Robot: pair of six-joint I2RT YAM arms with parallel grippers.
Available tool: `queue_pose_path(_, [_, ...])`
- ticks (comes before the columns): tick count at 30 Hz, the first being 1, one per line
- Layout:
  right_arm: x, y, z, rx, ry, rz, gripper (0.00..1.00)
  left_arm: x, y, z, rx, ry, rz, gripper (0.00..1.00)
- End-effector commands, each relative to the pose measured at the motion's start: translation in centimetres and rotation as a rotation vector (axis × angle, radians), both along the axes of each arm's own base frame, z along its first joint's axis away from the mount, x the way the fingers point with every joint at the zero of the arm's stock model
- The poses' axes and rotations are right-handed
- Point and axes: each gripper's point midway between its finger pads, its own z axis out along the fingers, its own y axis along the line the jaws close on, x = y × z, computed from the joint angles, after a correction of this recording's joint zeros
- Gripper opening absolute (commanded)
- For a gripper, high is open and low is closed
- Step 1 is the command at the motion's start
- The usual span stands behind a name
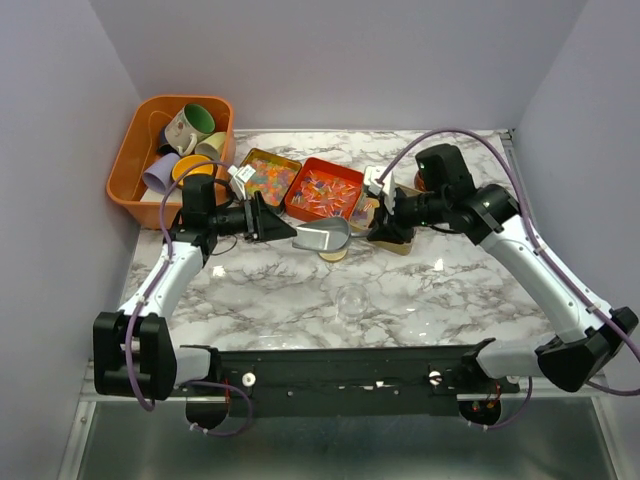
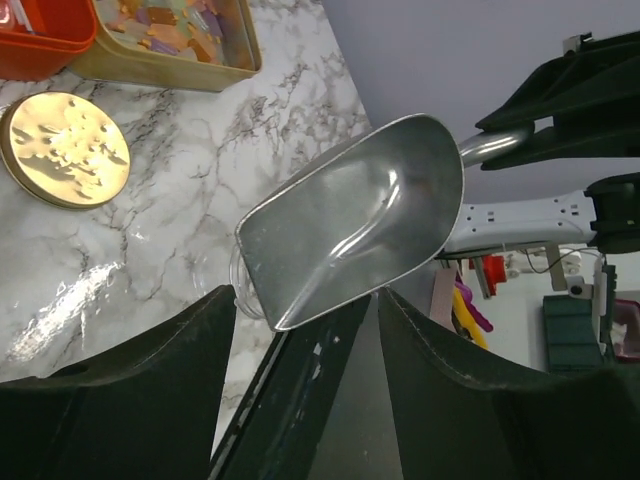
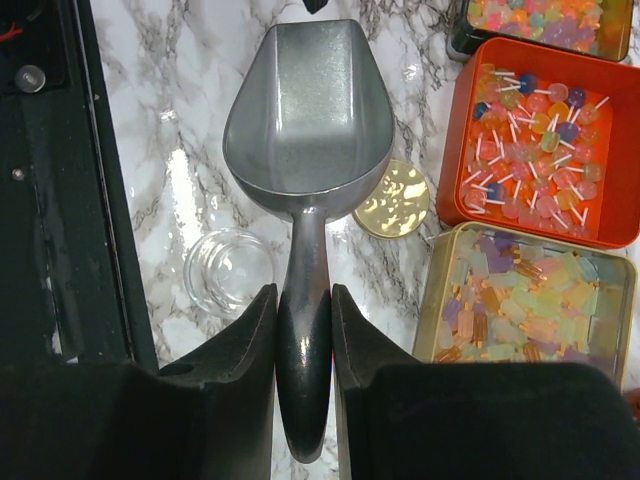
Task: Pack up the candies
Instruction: Pick up the spatula from the center of the board.
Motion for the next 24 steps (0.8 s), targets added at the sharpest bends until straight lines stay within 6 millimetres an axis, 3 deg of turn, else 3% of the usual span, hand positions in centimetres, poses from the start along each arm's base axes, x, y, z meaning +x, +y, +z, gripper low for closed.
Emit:
queue_pose_path(1, [1.7, 1.4, 2.1, 0.057, -0.041, -0.007, 0.01, -0.6, -0.6, 1.5, -0.077, 0.001, -0.071, 0.66])
queue_pose_path(12, [2.1, 2.5, 3.7, 0.086, -0.04, 0.011, 0.01, 0.2, -0.6, 0.4, -0.063, 0.024, -0.056, 0.57])
queue_pose_path(16, [2.0, 1.7, 3.0, 0.051, -0.062, -0.005, 0.0, 0.3, 0.3, 3.3, -0.107, 0.01, -0.073, 0.61])
queue_pose_path(19, [1.8, 1.2, 2.6, 0.038, -0.07, -0.008, 0.01, 1.3, 1.8, 4.0, -0.061, -0.016, -0.032, 0.66])
queue_pose_path(20, [1.5, 1.1, 2.9, 0.044, -0.071, -0.007, 0.0, 1.1, 2.4, 2.6, -0.019, 0.01, -0.023, 0.67])
queue_pose_path(24, [1.0, 1.1, 3.2, 0.055, -0.067, 0.0, 0.01, 1.4, 3.2, 0.3, 0.036, 0.07, -0.013, 0.67])
